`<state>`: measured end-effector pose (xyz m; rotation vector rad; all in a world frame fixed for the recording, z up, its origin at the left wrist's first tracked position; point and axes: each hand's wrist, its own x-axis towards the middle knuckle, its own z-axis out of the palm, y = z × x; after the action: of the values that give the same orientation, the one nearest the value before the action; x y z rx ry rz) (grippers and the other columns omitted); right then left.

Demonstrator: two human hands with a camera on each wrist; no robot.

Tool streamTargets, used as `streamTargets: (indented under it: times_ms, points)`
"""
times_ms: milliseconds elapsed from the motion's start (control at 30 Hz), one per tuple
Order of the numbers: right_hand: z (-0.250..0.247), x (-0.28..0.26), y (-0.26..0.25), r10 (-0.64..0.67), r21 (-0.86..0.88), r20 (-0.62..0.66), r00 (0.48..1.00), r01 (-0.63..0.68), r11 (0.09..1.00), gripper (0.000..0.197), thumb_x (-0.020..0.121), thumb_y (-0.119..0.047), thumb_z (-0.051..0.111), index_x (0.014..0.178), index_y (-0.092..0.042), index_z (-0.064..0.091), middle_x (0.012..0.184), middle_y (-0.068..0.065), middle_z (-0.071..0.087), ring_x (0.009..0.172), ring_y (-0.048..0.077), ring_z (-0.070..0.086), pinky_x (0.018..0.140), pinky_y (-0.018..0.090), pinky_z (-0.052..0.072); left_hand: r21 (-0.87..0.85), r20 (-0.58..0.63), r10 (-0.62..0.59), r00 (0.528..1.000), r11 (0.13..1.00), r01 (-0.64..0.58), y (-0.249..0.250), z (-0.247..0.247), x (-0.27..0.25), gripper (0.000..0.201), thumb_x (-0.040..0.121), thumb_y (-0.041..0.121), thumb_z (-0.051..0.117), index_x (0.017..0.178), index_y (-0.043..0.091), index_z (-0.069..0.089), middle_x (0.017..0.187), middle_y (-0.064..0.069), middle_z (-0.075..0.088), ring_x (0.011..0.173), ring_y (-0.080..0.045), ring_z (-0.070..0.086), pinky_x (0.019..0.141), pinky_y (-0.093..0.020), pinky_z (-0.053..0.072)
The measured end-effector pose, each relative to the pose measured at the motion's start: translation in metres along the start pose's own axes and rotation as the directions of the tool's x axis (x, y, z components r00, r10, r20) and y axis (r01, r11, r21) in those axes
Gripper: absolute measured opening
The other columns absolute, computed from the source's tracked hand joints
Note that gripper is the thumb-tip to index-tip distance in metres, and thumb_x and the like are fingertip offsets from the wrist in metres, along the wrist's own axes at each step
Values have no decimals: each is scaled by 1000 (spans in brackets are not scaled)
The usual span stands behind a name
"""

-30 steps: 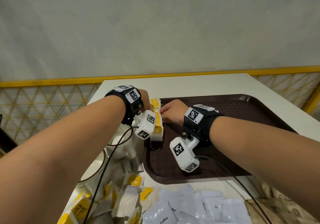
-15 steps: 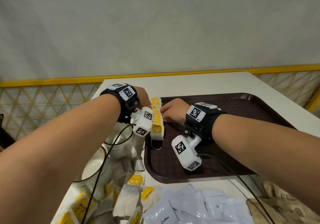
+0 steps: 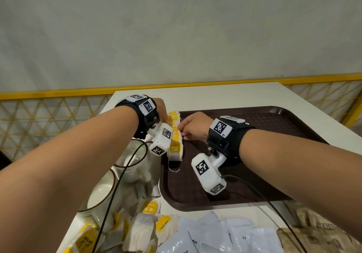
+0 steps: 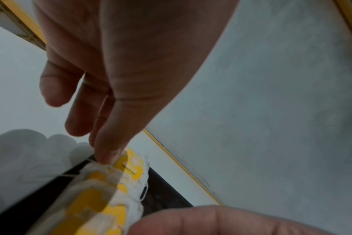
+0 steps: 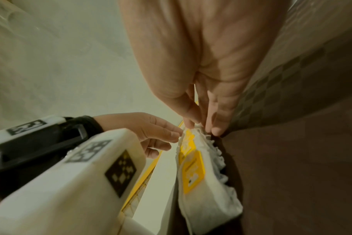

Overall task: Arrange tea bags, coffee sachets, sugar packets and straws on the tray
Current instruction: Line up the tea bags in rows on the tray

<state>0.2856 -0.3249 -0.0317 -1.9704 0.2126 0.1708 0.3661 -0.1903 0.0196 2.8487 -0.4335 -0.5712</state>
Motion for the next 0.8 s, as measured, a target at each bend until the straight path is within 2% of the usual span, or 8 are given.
streamTargets:
  times_ms: [67, 200, 300, 367, 433, 567, 733, 800]
  points:
    - [1, 2, 0, 10, -33, 24, 1000, -9, 999, 25, 87, 4, 57, 111, 3, 64, 91, 10, 61, 81, 19, 59, 80, 31, 53, -7, 22, -2, 1000, 1000, 2, -1, 0, -1, 26, 84, 16, 70, 107, 3, 71, 108, -16, 69, 82, -23, 61, 60, -28, 52]
    - [2, 6, 1, 2, -50, 22, 1000, -1, 999, 27, 86, 5, 57, 113, 2, 63, 95, 10, 60, 84, 20, 59, 84, 33, 53, 20, 27, -14, 1000, 1000, 14, -1, 3, 2, 29, 88, 22, 67, 110, 4, 69, 107, -12, 69, 83, -20, 60, 69, -25, 50]
    - [2, 7, 3, -1, -48, 22, 1000, 2, 999, 28, 86, 5, 57, 113, 2, 63, 95, 10, 60, 86, 20, 59, 86, 34, 53, 43, 3, -33, 999, 999, 33, -2, 5, 5, 32, 87, 27, 66, 110, 4, 69, 110, -12, 70, 83, -21, 59, 82, -31, 52]
    - [2, 8, 4, -1, -55, 23, 1000, 3, 998, 27, 86, 4, 57, 112, 1, 64, 95, 10, 61, 86, 20, 59, 87, 34, 53, 56, -22, -35, 999, 998, 36, -3, 4, 5, 36, 87, 32, 66, 110, 5, 69, 107, -10, 70, 83, -21, 58, 85, -32, 51]
    - [2, 9, 5, -1, -58, 22, 1000, 2, 998, 27, 86, 3, 58, 112, 1, 64, 95, 9, 61, 86, 19, 60, 86, 34, 54, 66, -34, -27, 999, 997, 29, -3, 2, 2, 37, 88, 33, 64, 114, 6, 67, 107, -9, 68, 85, -21, 56, 82, -29, 50]
    - [1, 9, 6, -1, -65, 31, 1000, 3, 998, 28, 85, 2, 58, 112, -1, 65, 95, 8, 62, 84, 18, 60, 81, 30, 54, -58, -4, 17, 1000, 998, -17, -2, -1, -2, 28, 89, 20, 64, 114, 8, 66, 99, -5, 64, 84, -18, 57, 61, -19, 46]
    - [-1, 7, 4, -25, -115, 36, 999, 29, 993, 29, 85, 1, 59, 112, -3, 66, 86, 2, 61, 73, 11, 58, 69, 22, 52, -131, -27, 49, 998, 990, -52, -2, -2, 2, 23, 84, 17, 70, 106, 11, 70, 75, 3, 65, 56, -4, 54, 44, -13, 39]
    - [-1, 7, 5, -33, -132, 28, 999, 36, 991, 28, 84, 0, 59, 111, -5, 67, 80, -2, 60, 71, 11, 57, 70, 23, 52, -118, -36, 38, 999, 992, -42, 2, -2, 5, 26, 84, 17, 70, 109, 8, 70, 83, -5, 69, 55, -7, 51, 44, -14, 39]
